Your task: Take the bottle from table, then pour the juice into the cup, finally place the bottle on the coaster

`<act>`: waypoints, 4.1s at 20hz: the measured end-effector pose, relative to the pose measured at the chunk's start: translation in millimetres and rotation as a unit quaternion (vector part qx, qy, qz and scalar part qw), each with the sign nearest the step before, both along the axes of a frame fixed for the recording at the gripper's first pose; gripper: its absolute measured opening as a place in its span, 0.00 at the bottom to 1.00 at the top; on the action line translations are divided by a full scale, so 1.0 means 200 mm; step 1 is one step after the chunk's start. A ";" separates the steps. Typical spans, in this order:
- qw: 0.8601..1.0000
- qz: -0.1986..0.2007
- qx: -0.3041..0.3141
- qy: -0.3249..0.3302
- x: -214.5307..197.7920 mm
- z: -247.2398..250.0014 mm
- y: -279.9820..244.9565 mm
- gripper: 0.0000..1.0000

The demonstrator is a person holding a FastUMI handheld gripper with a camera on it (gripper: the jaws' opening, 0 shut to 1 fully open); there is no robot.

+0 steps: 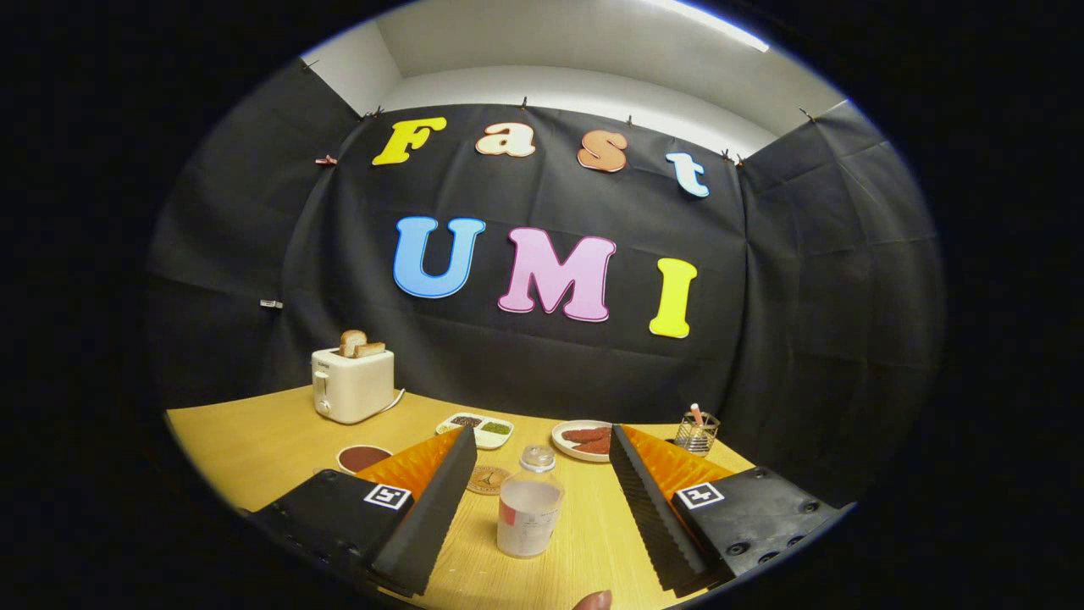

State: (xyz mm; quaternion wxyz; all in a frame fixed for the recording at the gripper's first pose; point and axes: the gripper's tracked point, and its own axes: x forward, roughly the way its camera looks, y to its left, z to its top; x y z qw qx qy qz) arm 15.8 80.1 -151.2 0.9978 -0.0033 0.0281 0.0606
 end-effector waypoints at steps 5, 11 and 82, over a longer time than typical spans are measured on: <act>0.999 -0.017 0.013 0.029 0.09 -0.31 0.01 0.97; 0.998 -0.016 0.017 0.050 0.22 -0.52 0.04 0.97; 0.669 0.166 -0.723 -0.041 0.36 -0.26 0.53 0.72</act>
